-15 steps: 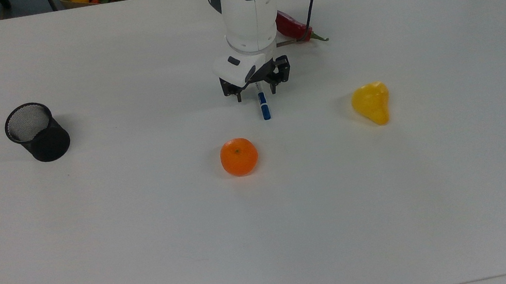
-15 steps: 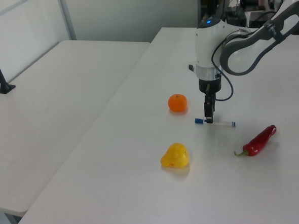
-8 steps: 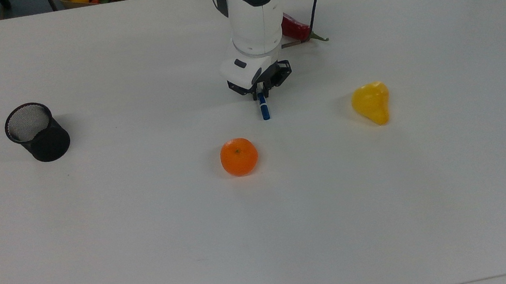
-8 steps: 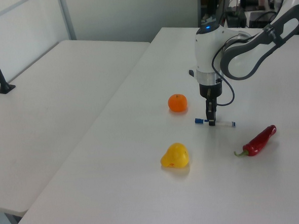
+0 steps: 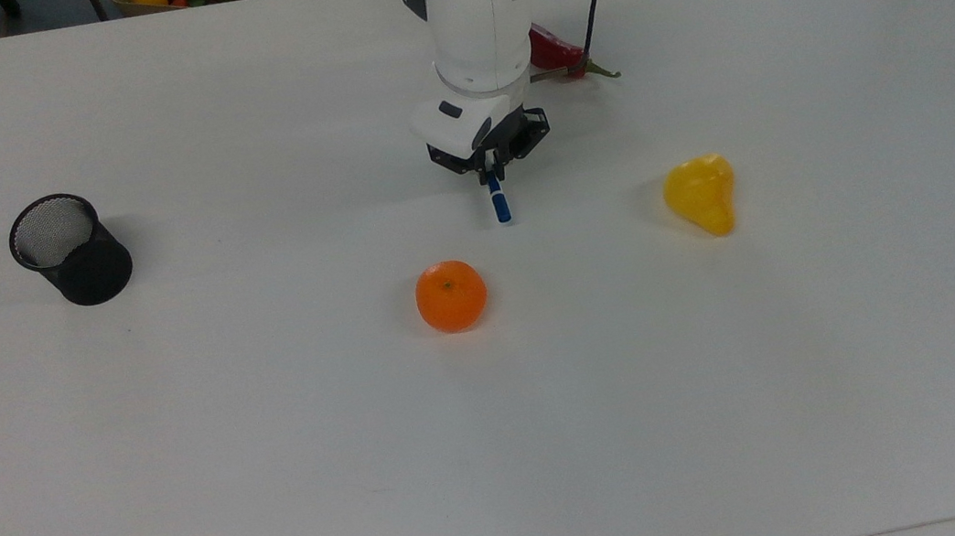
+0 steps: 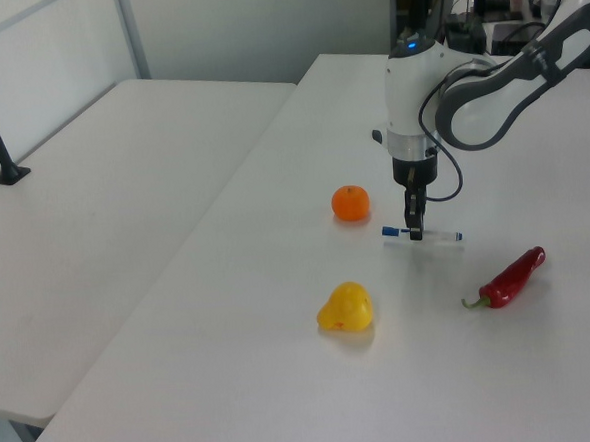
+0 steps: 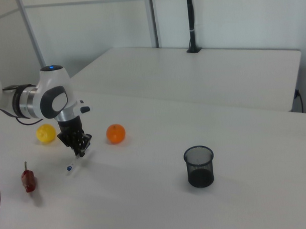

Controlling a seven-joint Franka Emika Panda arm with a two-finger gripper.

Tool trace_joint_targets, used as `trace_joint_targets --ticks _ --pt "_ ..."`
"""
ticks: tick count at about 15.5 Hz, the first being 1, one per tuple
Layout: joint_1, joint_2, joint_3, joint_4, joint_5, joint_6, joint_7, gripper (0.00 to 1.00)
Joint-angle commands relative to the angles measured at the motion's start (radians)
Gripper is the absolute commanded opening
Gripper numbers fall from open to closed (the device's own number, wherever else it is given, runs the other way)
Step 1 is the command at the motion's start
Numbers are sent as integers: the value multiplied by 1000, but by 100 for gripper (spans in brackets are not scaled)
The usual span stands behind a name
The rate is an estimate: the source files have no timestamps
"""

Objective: Place marker
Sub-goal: 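Close the gripper around the marker's middle, then lift the marker up off the table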

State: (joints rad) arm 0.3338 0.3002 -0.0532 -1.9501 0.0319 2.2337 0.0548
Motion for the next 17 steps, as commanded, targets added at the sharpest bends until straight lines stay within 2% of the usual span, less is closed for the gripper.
trace_joint_targets --ticks 1,4,8,17 --pt "-12 -110 -2 -13 10 -98 11 0" --pt "-25 -196 -7 13 14 -211 13 0" --pt "-91 -253 -11 109 22 -371 -4 0" --pt "-219 -335 -7 201 49 -509 -55 0"
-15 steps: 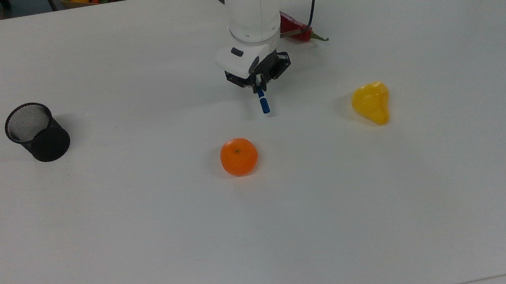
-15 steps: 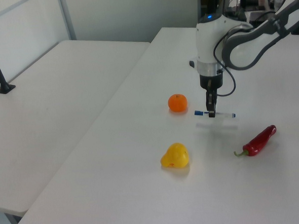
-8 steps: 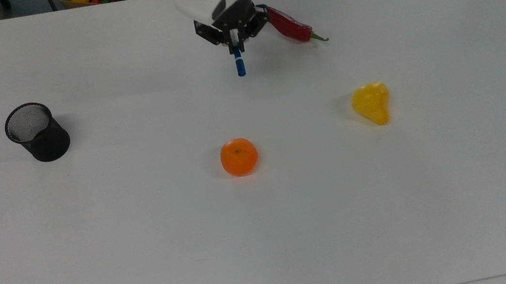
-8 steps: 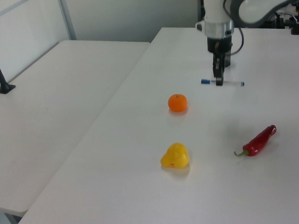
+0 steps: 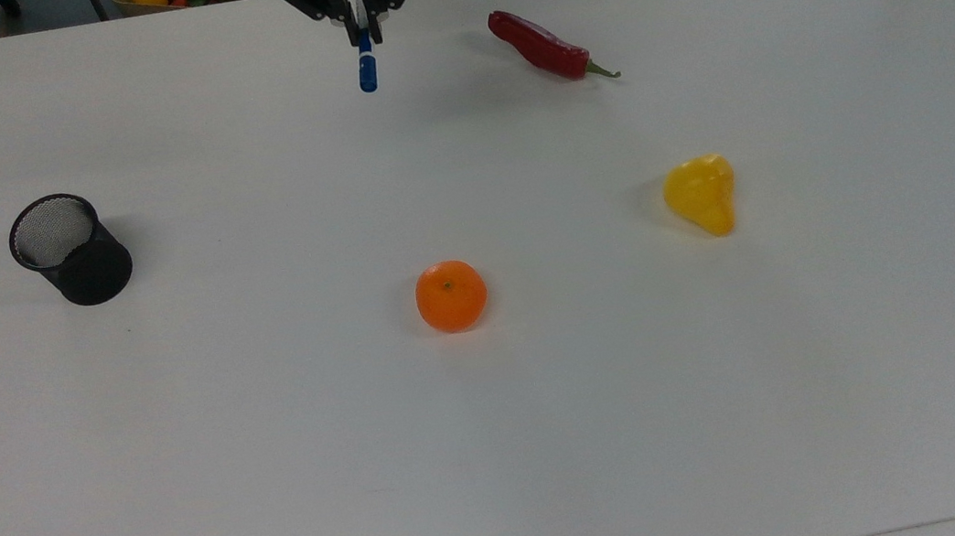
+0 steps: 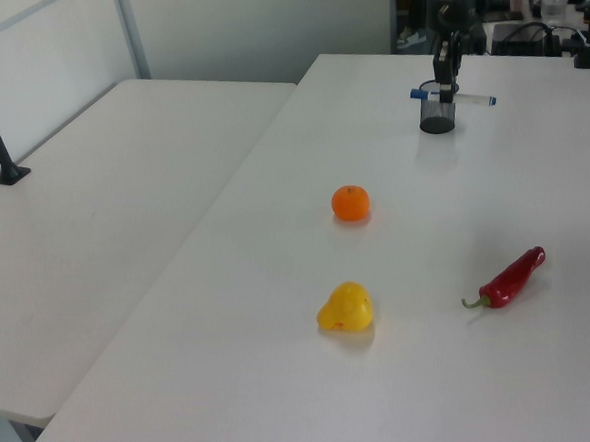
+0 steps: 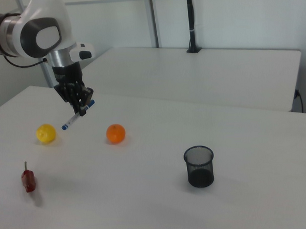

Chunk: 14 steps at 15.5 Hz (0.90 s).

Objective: Place marker
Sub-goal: 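Lift the marker up off the table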

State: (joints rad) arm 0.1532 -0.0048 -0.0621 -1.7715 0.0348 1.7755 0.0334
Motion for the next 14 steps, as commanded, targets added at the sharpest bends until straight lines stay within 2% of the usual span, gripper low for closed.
trace_joint_targets --ticks 1,7,10,14 --pt "-53 -32 4 43 48 -66 -35 0" --pt "-148 -37 -1 75 36 -12 -95 0" --pt "-199 -32 -7 67 25 128 -115 0" --pt "-239 -18 -51 8 -25 345 -115 0"
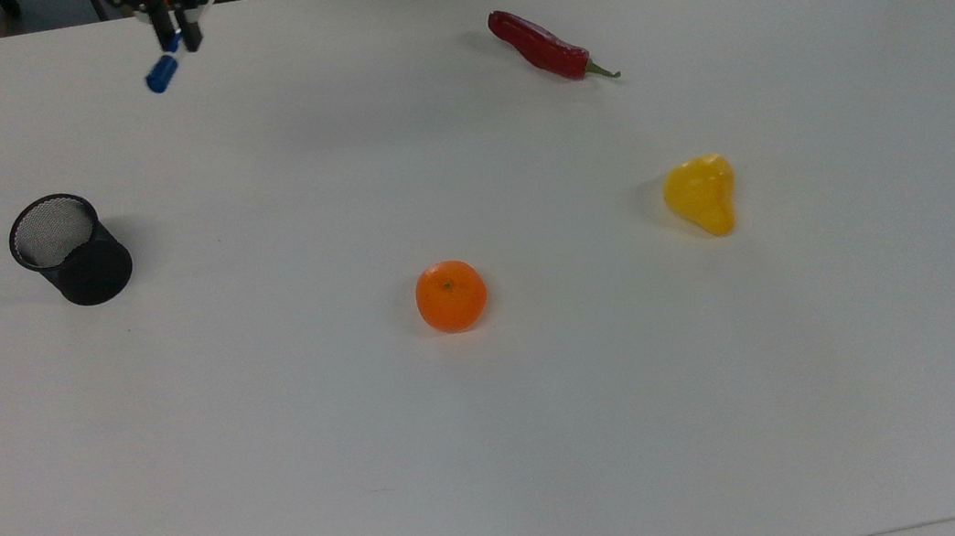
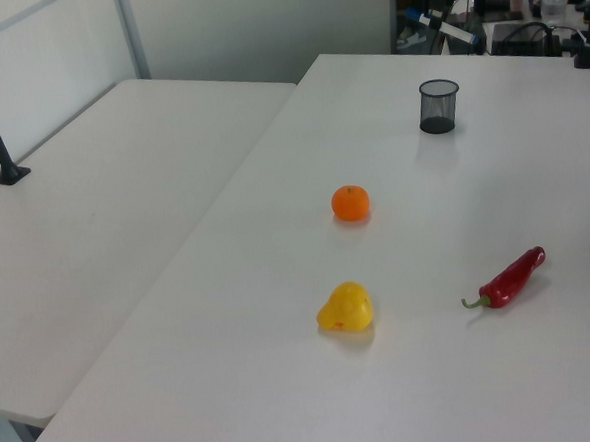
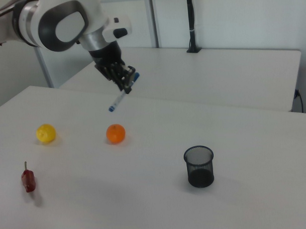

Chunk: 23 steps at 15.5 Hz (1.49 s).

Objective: Place marker
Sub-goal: 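Lift the marker up off the table, then carry the marker over the black mesh pen cup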

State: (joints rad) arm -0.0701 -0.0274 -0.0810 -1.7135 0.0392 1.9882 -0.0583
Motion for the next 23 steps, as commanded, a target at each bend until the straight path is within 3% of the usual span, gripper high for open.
trace_joint_targets --ticks 1,10,16,23 --pt "-34 15 -34 -66 -48 206 -23 0" --pt "-157 174 -39 -198 -82 740 -23 0" --pt "-192 256 -39 -262 -82 963 -23 0" --pt "-192 270 -51 -365 -84 1089 -44 0"
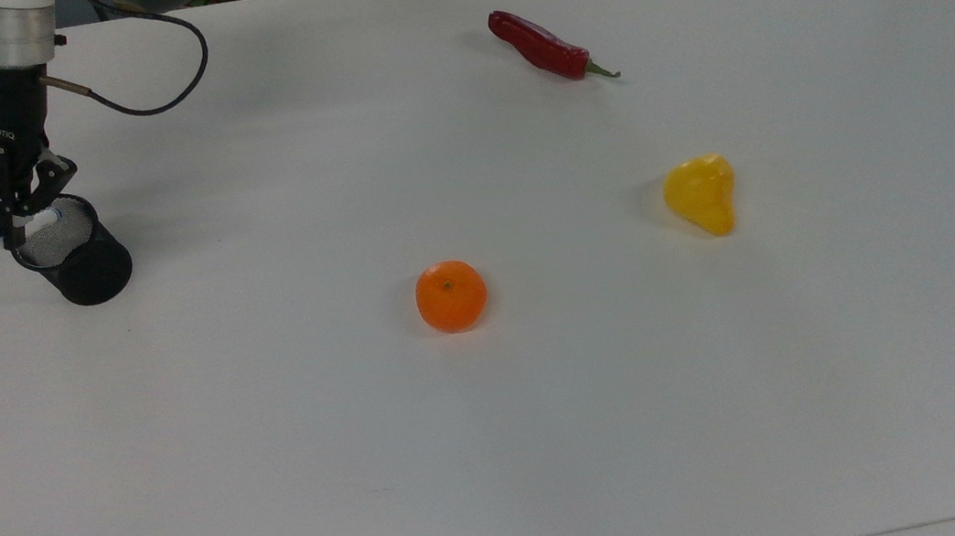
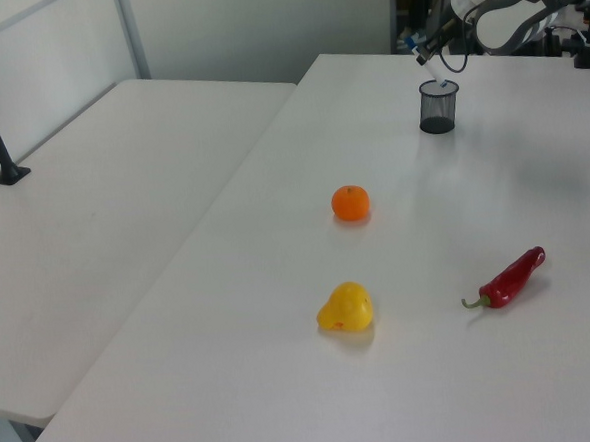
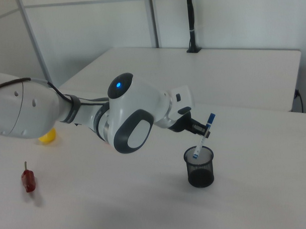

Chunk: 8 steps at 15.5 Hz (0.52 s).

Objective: Place marker
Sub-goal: 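Carry the marker over the black mesh pen cup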

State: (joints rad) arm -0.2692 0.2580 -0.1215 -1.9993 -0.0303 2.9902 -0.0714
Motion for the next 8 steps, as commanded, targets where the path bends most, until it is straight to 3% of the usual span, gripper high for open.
trace_joint_targets --ticks 1,5,8 --pt "7 -8 -10 -94 -14 111 -44 0" --pt "5 12 -12 -111 -13 161 -54 2" --pt "5 9 -12 -108 -13 158 -54 26"
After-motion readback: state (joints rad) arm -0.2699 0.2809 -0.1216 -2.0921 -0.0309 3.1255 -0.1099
